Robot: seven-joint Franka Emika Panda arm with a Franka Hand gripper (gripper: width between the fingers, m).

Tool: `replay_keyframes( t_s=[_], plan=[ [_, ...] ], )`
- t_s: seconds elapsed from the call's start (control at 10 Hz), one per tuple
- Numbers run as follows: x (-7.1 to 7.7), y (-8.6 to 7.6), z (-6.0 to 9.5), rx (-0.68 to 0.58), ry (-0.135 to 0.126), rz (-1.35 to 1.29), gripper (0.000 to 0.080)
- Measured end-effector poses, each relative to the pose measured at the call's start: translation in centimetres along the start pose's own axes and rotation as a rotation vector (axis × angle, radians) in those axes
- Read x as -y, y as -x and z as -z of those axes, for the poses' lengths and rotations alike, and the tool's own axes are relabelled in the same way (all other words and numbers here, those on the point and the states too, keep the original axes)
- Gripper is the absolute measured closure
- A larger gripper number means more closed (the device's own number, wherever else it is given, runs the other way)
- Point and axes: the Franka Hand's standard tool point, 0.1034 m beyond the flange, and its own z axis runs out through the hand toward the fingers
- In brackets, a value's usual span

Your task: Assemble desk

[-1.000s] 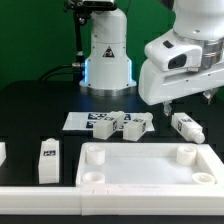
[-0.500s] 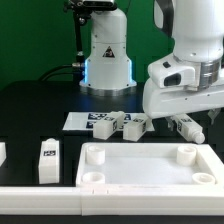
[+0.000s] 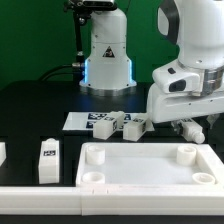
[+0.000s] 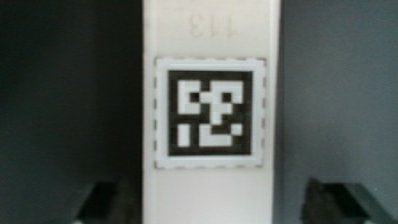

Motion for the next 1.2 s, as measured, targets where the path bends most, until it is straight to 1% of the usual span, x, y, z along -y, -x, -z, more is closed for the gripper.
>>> replay_keyframes(
  t_s=[0.1,0.2,0.3,0.4,0.5,0.6,0.7,0.9,1.0,1.1,1.2],
  plan=[
    [0.0,0.0,0.0,0.000,0.000,0.008,0.0517],
    [0.2,-0.2,0.1,-0.002,0.002,0.022,0.0517],
    [1.2,-1.4,1.1,-0.022,0.014,0.123,0.0517],
    [1.9,-2.2,2.1,-0.025,0.032,0.298,0.0517],
    [2.4,-2.6,2.9,-0.021,0.072,0.428,0.0517],
    [2.5,-2.3,2.7,-0.040,0.084,0.473,0.0517],
    [2.2,-2.1,2.5,-0.028,0.084,0.525,0.0517],
    [2.0,-2.2,2.5,-0.023,0.086,0.670,0.0515],
    [2.4,-2.5,2.7,-0.026,0.110,0.847,0.0515],
    [2.6,-2.8,2.9,-0.035,0.119,1.061,0.0515],
    [2.5,-2.6,2.7,-0.060,0.129,1.086,0.0515]
  ],
)
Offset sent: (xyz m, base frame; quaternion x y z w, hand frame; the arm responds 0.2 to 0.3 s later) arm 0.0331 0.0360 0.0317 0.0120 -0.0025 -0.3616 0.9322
